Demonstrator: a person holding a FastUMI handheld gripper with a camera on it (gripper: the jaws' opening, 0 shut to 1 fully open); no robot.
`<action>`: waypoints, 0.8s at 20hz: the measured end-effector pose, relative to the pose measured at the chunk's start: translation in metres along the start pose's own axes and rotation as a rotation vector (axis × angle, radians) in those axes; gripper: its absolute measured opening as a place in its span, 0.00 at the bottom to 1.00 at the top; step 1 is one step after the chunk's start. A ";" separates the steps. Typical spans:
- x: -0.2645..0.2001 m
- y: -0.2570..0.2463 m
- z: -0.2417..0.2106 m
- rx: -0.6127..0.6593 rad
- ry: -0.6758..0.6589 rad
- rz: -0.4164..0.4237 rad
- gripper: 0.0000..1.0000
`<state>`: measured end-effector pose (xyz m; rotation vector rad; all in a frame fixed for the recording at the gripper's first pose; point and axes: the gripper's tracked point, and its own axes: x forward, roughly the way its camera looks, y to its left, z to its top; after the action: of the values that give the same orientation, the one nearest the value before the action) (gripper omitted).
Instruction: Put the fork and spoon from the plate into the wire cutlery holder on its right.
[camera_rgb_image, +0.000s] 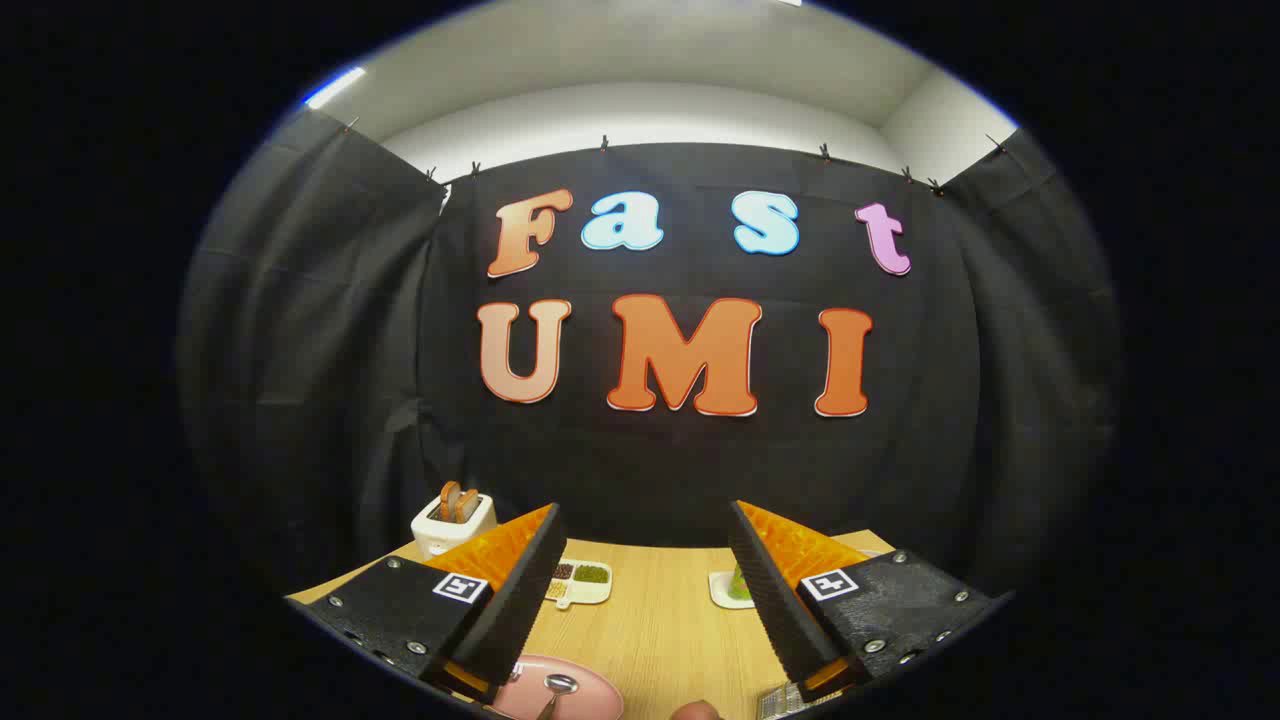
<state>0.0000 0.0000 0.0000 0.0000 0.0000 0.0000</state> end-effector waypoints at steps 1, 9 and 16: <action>0.000 0.008 -0.013 0.003 0.036 0.012 0.98; -0.005 0.039 -0.130 0.062 0.385 0.047 0.97; -0.005 0.029 -0.108 0.063 0.294 -0.011 0.94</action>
<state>-0.0045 0.0287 -0.1083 0.0635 0.2940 -0.0112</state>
